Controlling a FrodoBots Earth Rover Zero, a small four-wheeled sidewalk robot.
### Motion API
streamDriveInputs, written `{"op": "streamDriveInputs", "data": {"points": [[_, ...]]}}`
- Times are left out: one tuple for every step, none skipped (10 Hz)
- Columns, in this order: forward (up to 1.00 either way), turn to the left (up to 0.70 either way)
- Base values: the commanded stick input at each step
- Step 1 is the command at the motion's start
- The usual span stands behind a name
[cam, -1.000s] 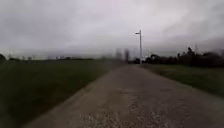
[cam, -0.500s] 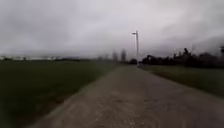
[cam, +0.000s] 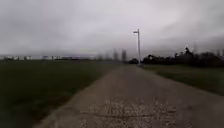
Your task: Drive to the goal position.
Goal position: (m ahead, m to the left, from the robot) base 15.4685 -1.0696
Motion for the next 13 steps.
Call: {"op": "streamDriveInputs", "data": {"points": [[0.85,-0.10],[0.85,0.00],[0.85,0.00],[0.85,0.00],[0.85,0.00],[0.85,0.00],[0.85,0.00],[0.85,0.00],[0.85,0.00],[0.85,0.00],[0.85,0.00],[0.85,0.00],[0.85,0.00]]}}
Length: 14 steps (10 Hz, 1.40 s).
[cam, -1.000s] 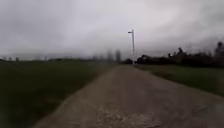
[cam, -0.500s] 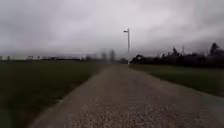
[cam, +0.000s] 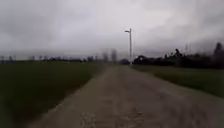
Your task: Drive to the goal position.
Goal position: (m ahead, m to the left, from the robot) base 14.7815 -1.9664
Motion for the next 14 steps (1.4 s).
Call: {"op": "streamDriveInputs", "data": {"points": [[0.85,0.00],[0.78,0.00],[0.60,0.00],[0.42,0.00],[0.24,0.00],[0.06,0.00],[0.09,-0.03],[0.22,-0.09],[0.35,-0.14],[0.48,-0.19],[0.61,-0.24],[0.74,-0.29],[0.85,-0.23],[0.85,-0.18]]}}
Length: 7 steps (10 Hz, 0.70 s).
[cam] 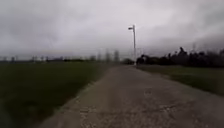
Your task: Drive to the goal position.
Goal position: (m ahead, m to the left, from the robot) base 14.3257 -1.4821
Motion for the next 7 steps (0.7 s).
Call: {"op": "streamDriveInputs", "data": {"points": [[0.85,-0.13],[0.85,-0.07],[0.85,-0.02],[0.85,0.00],[0.85,0.00],[0.85,0.00],[0.85,0.00]]}}
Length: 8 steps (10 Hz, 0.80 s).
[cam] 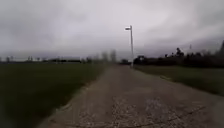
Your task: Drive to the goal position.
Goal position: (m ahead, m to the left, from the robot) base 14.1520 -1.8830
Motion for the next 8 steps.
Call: {"op": "streamDriveInputs", "data": {"points": [[0.85,0.00],[0.85,0.00],[0.85,0.00],[0.85,0.00],[0.85,0.00],[0.85,0.00],[0.85,0.00],[0.85,0.00]]}}
